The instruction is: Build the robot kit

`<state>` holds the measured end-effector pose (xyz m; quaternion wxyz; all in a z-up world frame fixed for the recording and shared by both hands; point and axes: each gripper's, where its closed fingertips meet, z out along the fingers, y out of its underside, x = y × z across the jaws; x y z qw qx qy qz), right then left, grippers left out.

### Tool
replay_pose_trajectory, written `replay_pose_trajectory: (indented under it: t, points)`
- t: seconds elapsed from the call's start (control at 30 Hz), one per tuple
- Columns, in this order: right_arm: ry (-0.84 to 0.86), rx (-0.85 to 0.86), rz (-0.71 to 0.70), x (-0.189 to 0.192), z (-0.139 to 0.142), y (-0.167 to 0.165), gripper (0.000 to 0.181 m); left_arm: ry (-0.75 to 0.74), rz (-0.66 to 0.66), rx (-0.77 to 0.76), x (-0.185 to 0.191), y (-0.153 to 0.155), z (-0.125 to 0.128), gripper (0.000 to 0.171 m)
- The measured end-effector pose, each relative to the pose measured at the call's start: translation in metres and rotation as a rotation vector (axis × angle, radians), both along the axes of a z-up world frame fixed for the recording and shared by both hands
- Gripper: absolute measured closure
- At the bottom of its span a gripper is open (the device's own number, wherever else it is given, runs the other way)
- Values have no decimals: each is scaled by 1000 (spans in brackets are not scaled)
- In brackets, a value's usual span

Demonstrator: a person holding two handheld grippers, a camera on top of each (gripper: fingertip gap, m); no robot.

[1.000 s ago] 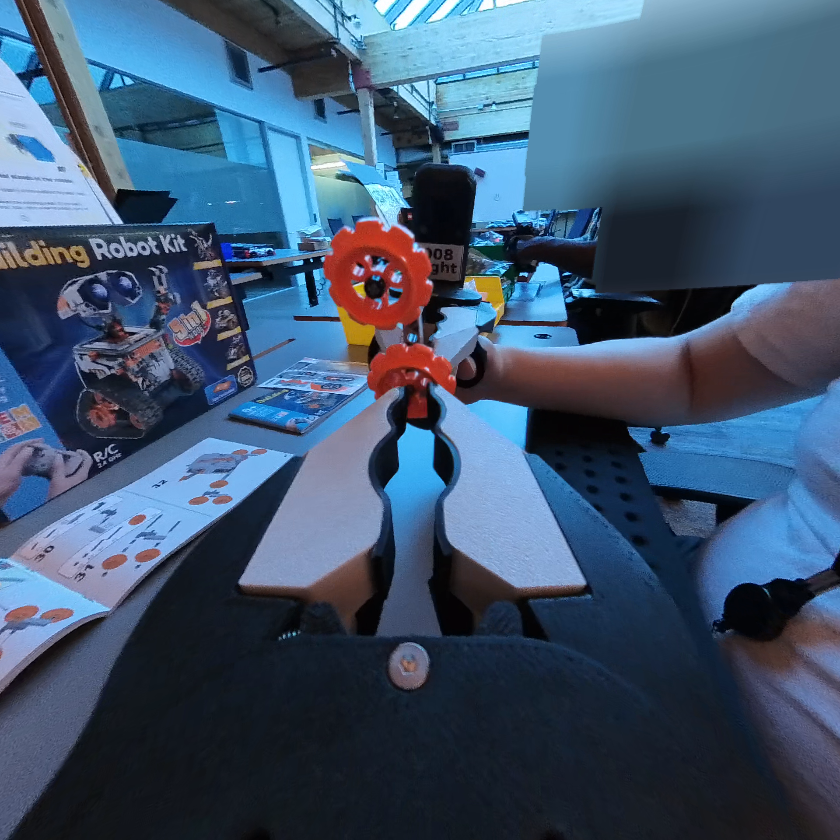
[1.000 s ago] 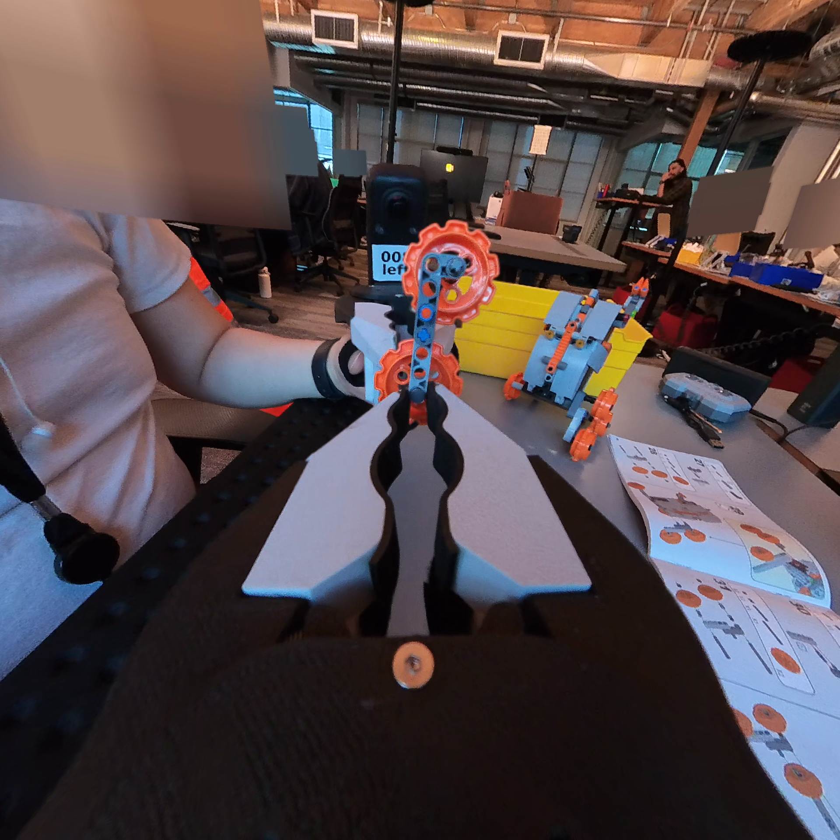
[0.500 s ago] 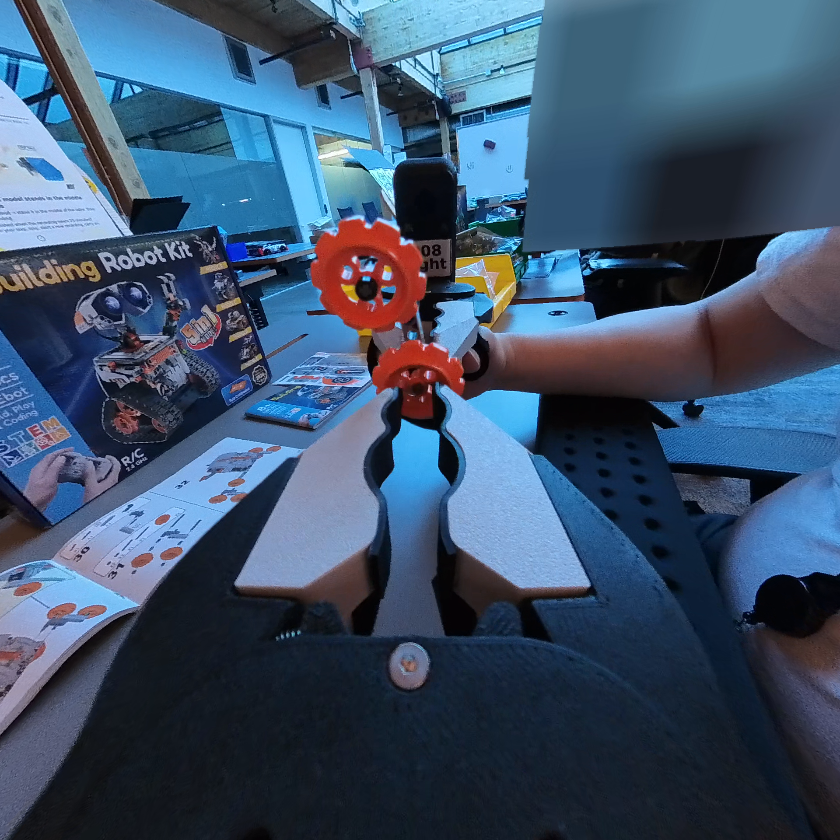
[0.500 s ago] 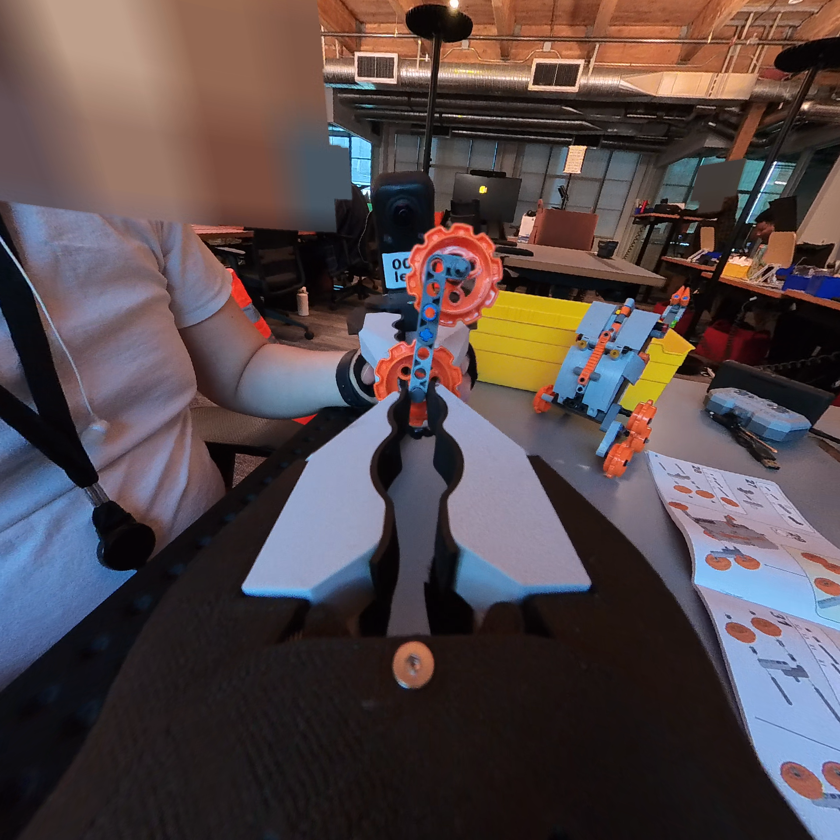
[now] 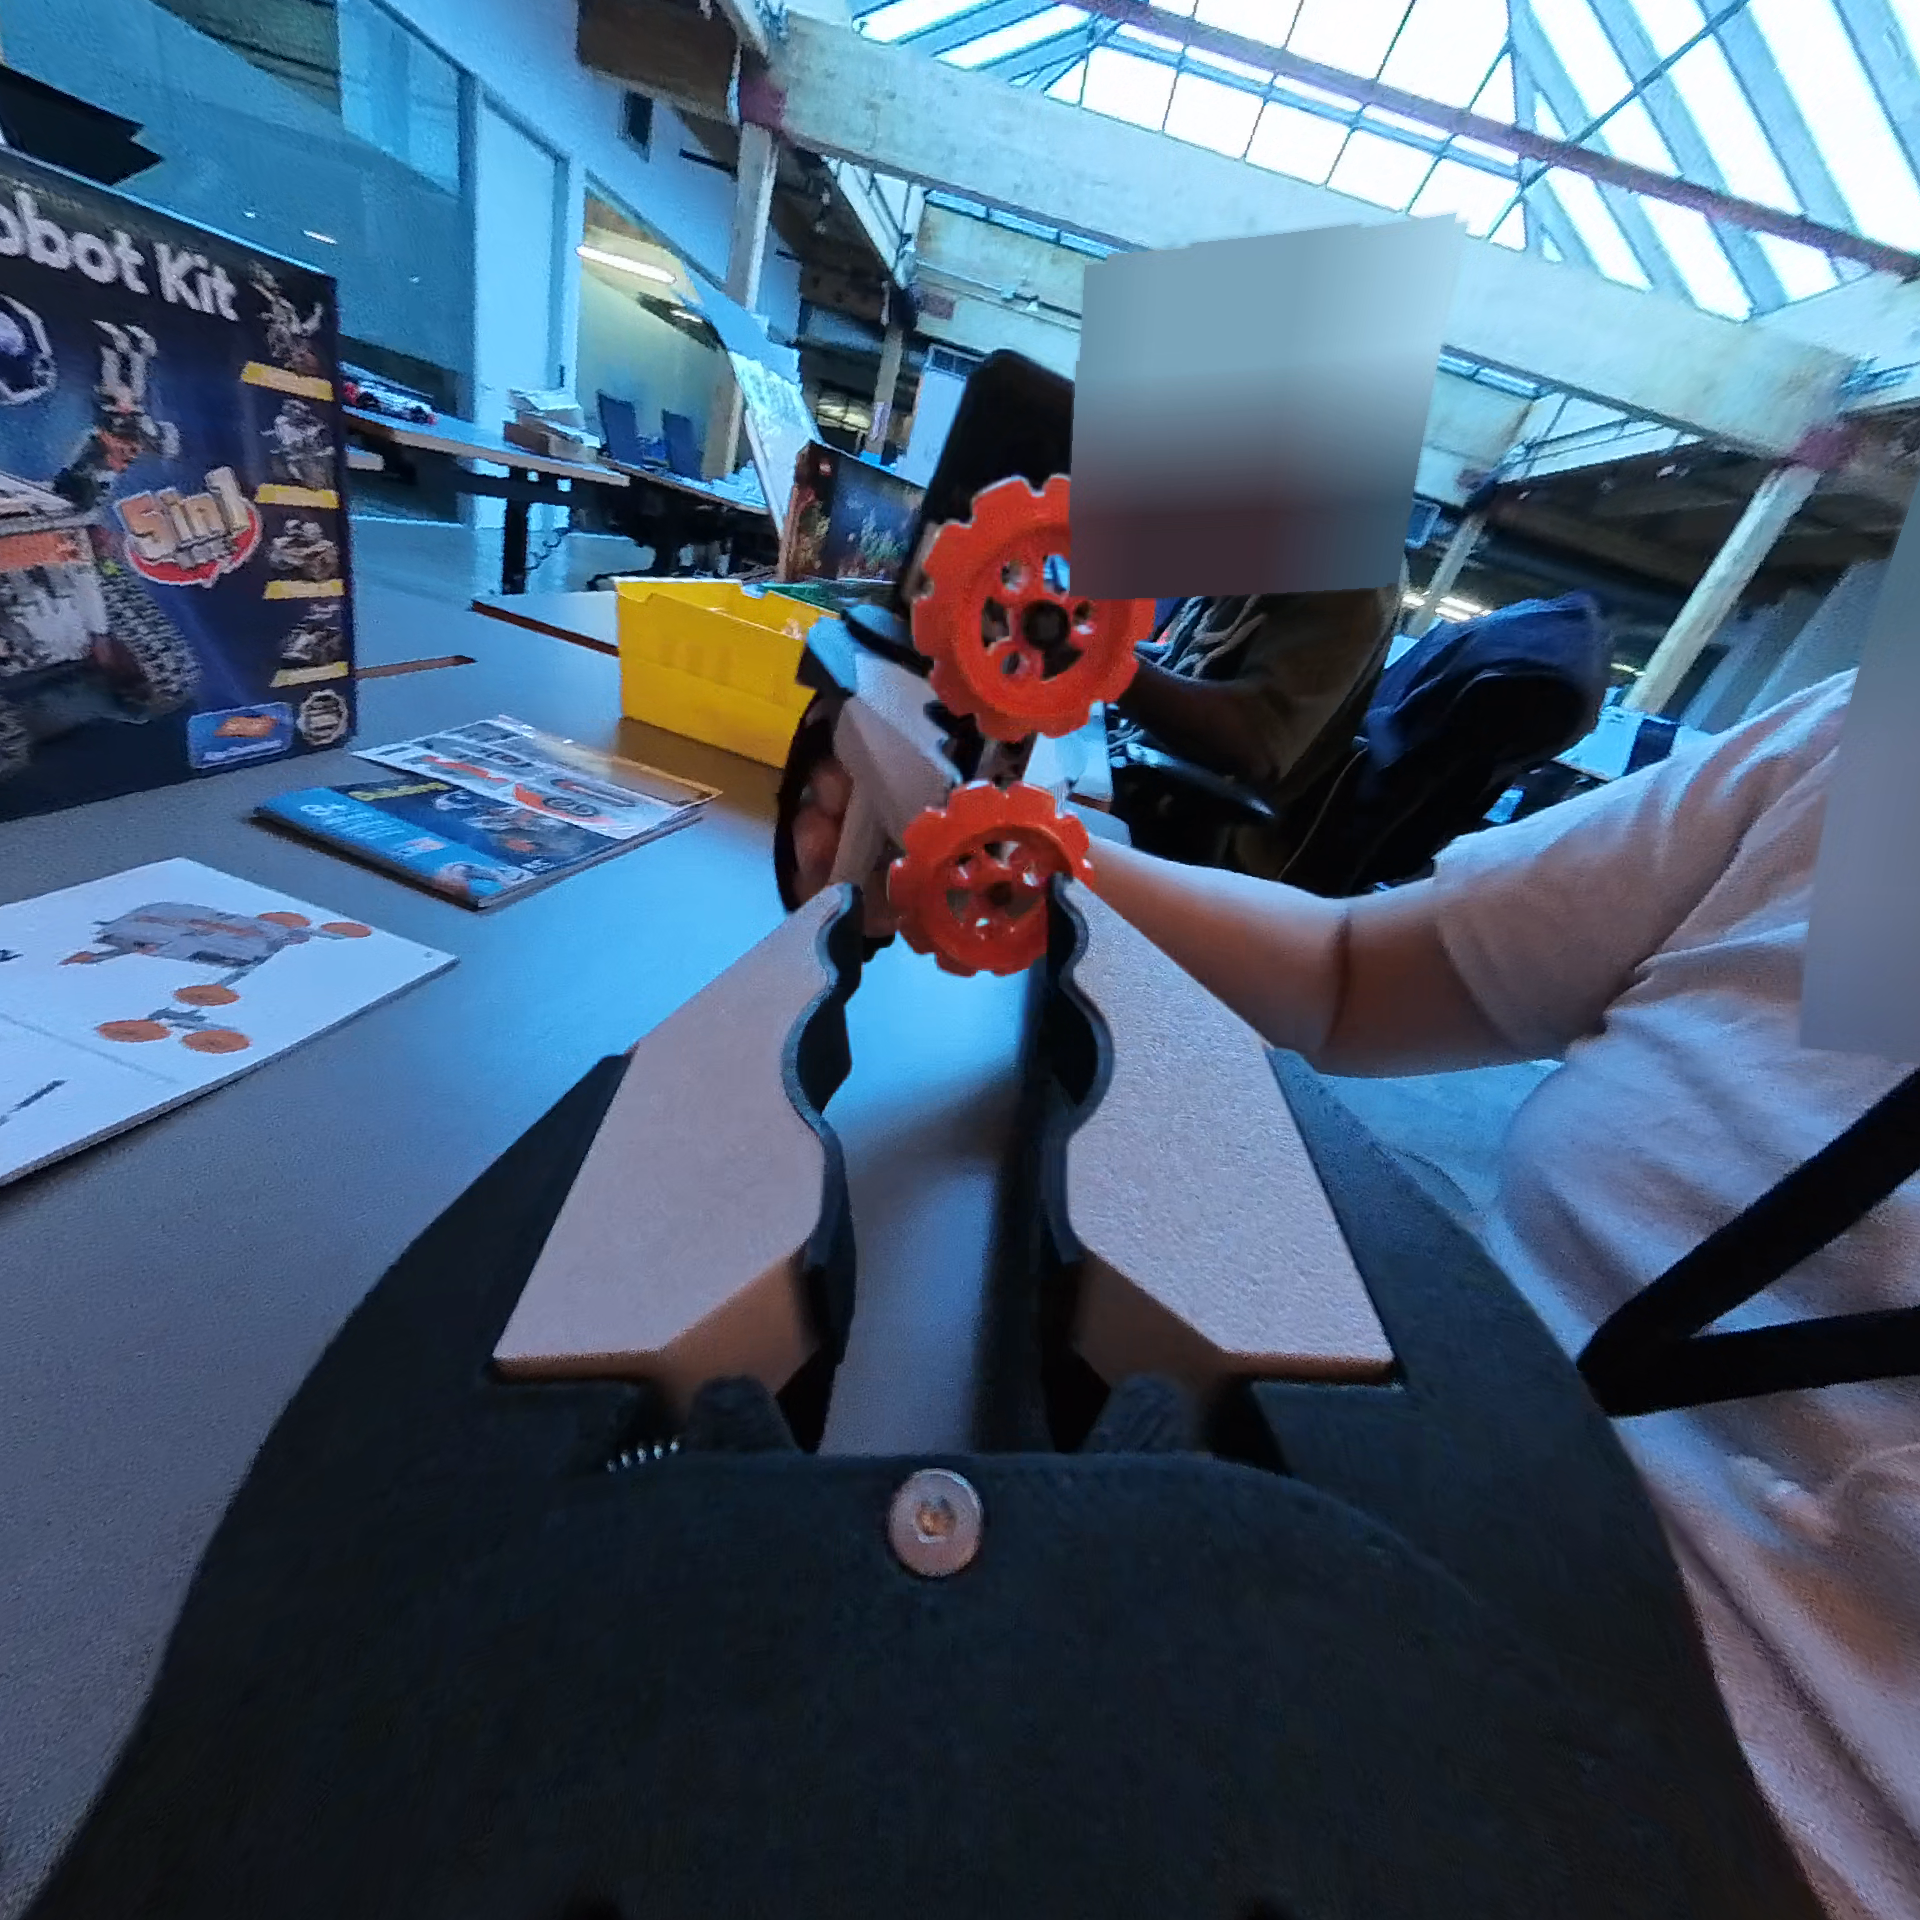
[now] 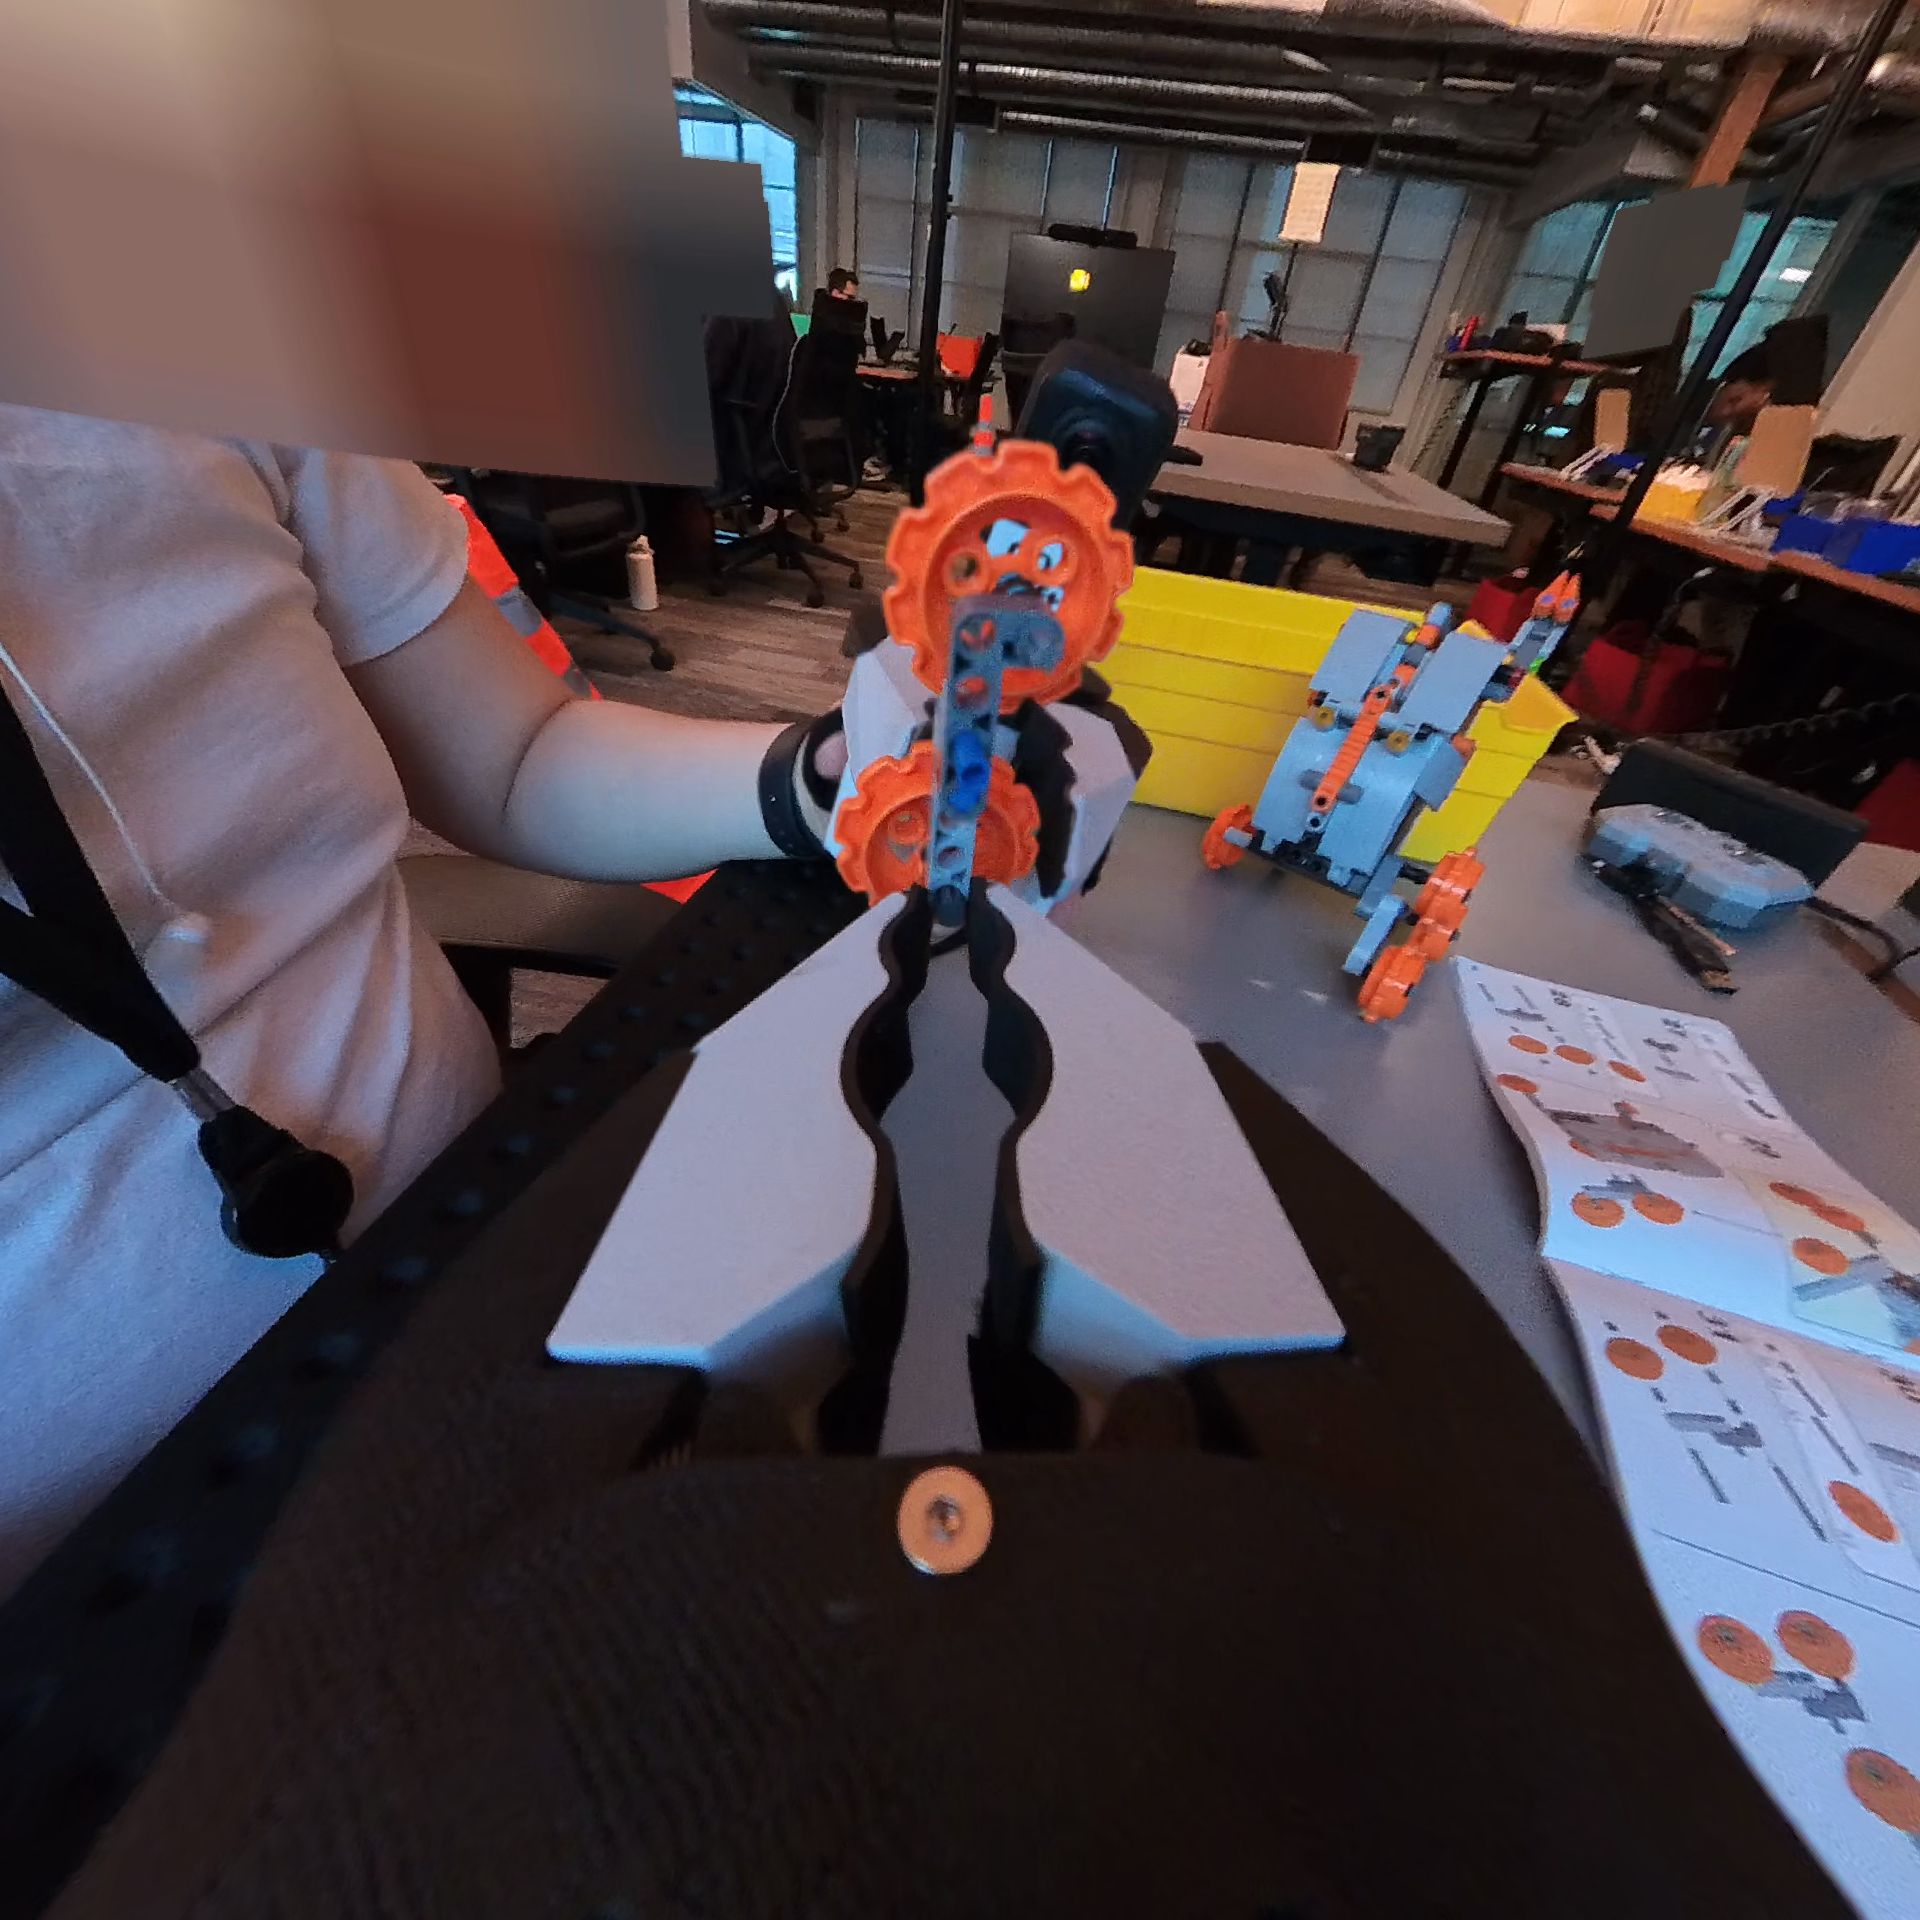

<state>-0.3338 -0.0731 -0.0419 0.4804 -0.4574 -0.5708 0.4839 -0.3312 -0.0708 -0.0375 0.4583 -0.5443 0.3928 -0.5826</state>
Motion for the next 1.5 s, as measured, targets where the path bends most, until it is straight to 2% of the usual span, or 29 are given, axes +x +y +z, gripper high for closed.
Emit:
replay_pose_trajectory:
  t: [0.17, 0.23, 0.3, 0.4, 0.57, 0.73, 0.8, 0.97, 1.1, 1.27, 1.4, 1.5]
  points:
    - [9, -114, 48, -2, 1, -3, 176, -34, -57, -31, 0, -7, 4, 140]
    - [8, -136, 38, 0, 1, 0, 176, -53, -76, -30, -1, -10, 7, 130]
    - [5, -147, 41, 2, 1, 1, 176, -39, -75, -36, 1, -9, 4, 130]
    - [-43, -138, -24, 3, -6, 11, 176, 4, -2, 10, 4, -2, -2, 124]
    - [-126, -95, -107, -1, -17, 20, 176, 113, 135, 96, 9, 14, -18, 131]
    - [-207, 21, -171, -1, -16, 23, 175, 136, 163, 120, 9, 16, -19, 131]
    - [-215, 81, -176, -3, -1, 19, 175, 55, 169, 132, 7, 12, -3, 131]
    - [-197, 273, -233, -16, 50, 18, 167, -224, 119, 16, -3, 7, 44, 132]
    - [-220, 425, -295, -22, 70, 23, 157, -319, 105, -35, -6, 10, 63, 132]
    - [-51, 432, -345, -11, 100, 23, 146, -420, 74, -119, -14, 15, 81, 132]
    - [26, 379, -373, -7, 106, 16, 138, -544, 10, -353, -18, 28, 89, 132]
    - [-4, 419, -541, -6, 103, 21, 124, -665, -8, -539, -23, 41, 85, 132]
